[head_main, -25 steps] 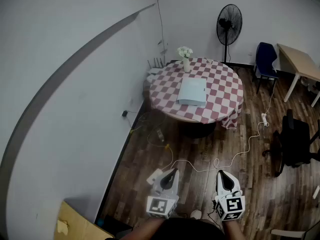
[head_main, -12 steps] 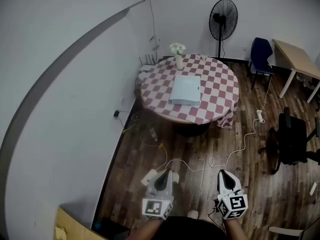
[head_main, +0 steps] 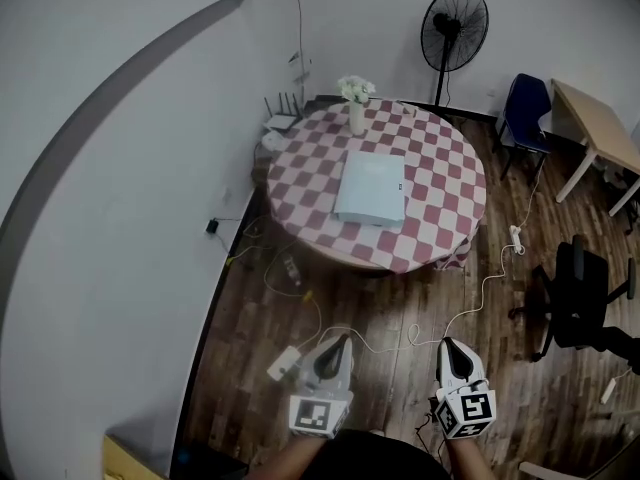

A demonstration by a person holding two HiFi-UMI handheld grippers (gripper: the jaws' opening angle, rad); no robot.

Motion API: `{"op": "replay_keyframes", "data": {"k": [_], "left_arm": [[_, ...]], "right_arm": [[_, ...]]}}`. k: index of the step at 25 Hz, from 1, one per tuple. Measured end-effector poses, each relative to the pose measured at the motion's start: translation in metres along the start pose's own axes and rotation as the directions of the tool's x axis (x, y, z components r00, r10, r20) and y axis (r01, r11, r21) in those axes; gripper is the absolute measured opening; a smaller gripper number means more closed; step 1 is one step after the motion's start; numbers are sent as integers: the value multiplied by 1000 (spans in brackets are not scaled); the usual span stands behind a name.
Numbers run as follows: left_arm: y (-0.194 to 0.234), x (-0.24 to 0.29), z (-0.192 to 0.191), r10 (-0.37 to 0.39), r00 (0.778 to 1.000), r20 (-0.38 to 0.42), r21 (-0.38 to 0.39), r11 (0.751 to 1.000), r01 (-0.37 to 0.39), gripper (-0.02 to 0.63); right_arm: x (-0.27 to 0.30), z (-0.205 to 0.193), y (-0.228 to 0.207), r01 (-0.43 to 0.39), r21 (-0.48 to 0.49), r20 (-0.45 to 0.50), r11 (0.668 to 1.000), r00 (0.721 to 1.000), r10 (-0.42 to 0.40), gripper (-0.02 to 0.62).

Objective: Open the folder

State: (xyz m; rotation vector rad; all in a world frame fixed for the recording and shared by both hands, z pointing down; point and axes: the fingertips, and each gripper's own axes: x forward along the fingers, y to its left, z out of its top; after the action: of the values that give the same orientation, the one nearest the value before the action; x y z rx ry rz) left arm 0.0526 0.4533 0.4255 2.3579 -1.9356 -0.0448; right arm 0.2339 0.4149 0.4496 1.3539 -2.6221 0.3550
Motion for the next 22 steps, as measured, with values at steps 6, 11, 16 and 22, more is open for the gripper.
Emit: {"op": "replay_keyframes", "data": {"k": [6,11,16,22], "left_arm": [[75,86,10,-8,1000,-21,1,1000,8,3],[135,146,8,-44,997,-64,2,999,44,3],[165,193,14,-159,984,-81,23,987,162,3],[167,242,8,-275,952,-131,-2,961,278,3]], "right_arm": [[101,21,-6,15,-1,-56,1000,998,-15,2],[177,43,-7,30,-34,-107,999,994,-34,2],[239,63,-3,66,-2,-101,998,993,-66,2],[285,71,-9,85,40,-108,996,991,-80,2]]}}
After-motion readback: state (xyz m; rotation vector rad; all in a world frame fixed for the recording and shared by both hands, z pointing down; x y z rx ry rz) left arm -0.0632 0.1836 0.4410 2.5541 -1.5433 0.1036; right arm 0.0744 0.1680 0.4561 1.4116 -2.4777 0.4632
